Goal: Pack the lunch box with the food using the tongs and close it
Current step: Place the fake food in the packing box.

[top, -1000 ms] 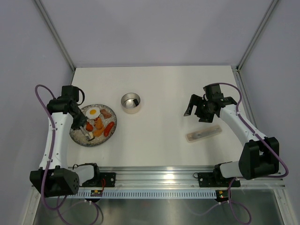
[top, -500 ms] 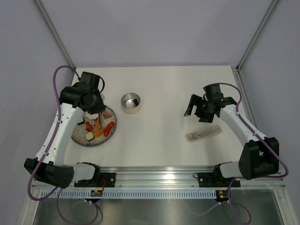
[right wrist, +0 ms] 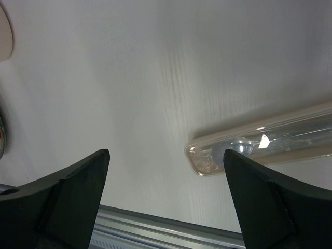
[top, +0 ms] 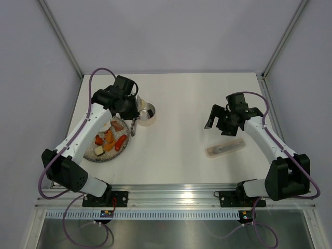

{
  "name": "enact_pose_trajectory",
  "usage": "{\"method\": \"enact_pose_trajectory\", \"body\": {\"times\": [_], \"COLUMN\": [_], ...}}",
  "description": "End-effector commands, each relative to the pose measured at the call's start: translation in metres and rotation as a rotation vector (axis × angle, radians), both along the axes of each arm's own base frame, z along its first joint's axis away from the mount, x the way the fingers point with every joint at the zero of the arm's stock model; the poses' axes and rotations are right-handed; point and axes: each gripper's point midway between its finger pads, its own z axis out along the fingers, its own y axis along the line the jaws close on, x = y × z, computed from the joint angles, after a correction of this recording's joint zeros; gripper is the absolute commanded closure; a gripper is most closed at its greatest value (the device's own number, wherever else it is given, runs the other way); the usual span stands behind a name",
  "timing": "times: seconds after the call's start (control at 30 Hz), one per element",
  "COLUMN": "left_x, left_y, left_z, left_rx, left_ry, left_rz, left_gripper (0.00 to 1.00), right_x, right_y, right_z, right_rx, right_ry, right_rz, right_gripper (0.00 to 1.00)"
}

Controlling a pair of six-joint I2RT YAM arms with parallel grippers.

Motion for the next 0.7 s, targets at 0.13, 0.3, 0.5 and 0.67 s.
{"method": "enact_pose_trajectory", "body": {"times": [0.13, 0.3, 0.5, 0.67], "left_x": [0.021, 0.02, 0.013, 0.013], "left_y": [-0.019, -0.019, -0.006, -0.008], "left_z": [-0.01, -0.026, -0.036, -0.044], "left_rx": [-0.052, -0.04, 0.022, 0.01], "left_ry": [-0.042, -0.005, 0.029, 0.036], "left_rz": [-0.047, -0.041, -0.025, -0.014], "left_gripper": [1.0, 1.0, 1.0, 1.0], "right_x": [0.002, 0.001, 0.0, 0.001], "right_y": [-0.008, -0.009, -0.011, -0.01], "right_z": [0.017, 0.016, 0.015, 0.015], "right_rx": [-0.036, -0.041, -0.049, -0.047], "right_ry": [-0.045, -0.043, -0.04, -0.042], "right_rz": [-0.002, -0.006, -0.009, -0.006], "right_gripper": [0.0, 0.01, 0.01, 0.0]}}
